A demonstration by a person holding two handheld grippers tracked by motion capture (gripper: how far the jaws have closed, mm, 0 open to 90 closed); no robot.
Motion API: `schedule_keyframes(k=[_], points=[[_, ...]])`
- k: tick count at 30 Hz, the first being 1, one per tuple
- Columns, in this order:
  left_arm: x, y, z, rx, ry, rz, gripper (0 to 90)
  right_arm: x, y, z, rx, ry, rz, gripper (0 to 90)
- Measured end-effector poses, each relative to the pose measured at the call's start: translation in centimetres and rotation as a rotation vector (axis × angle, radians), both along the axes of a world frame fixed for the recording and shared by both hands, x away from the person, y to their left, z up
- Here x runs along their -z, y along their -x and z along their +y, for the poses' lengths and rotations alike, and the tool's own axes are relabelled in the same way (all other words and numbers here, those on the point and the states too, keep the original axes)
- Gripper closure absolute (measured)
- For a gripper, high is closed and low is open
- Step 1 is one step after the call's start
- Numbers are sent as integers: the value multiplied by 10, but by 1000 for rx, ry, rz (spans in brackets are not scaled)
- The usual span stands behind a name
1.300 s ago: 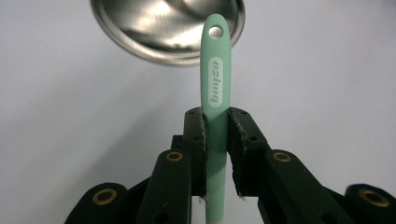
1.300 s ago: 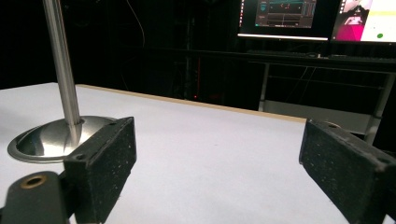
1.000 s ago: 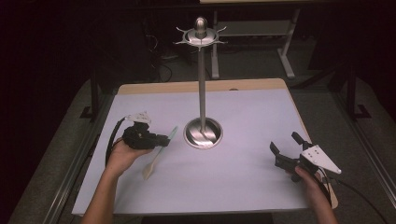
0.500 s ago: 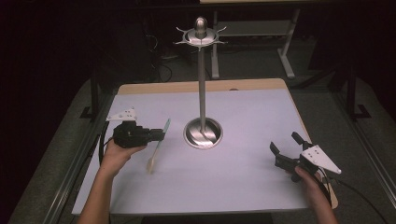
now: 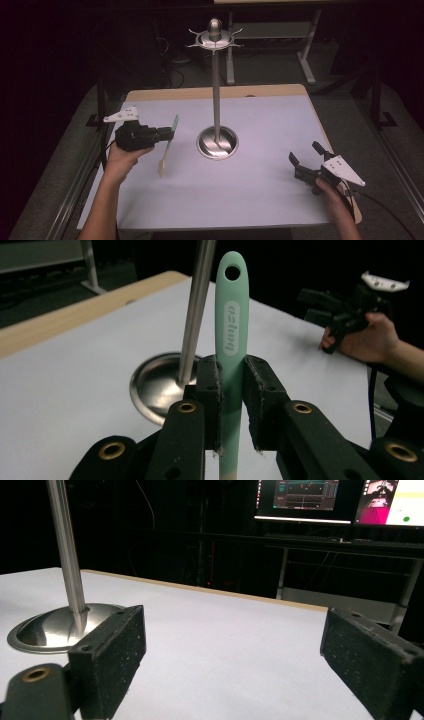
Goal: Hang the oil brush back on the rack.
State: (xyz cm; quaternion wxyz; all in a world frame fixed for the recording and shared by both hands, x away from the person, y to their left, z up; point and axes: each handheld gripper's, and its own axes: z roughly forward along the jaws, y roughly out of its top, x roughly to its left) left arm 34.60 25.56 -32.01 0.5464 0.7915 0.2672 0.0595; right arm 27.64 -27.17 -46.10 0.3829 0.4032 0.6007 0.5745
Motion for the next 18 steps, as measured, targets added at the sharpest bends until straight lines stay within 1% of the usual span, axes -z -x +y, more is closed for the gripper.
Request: schedule_keyframes(k=[2,3,8,9,10,11,13,14,15,17,18], points=[[-7,-2,-1,-4,10,-10,776,0,0,0,0,-2,0,104],[-16,-5,-2,-7,7,-24,776,0,0,0,0,-2,1,104],[-43,-9,-7,6,12,-69,776,0,0,0,0,-2,1,104],[-48,-10,-8,10,15,-79,776,0,0,0,0,-1,0,104],[-48,-10,-8,10,15,-79,776,0,0,0,0,-1,0,104],[-56,-13,-10,16,24,-91,776,0,0,0,1,-2,1,104],[-64,-15,-13,16,34,-107,776,0,0,0,1,-3,0,104],[-64,-15,-13,16,34,-107,776,0,0,0,1,-3,0,104],[-68,-16,-13,18,42,-111,776,0,0,0,1,-5,0,104],[-76,-19,-15,21,57,-126,776,0,0,0,1,-4,0,104],[-84,-21,-17,23,64,-141,776,0,0,0,1,-3,0,104]])
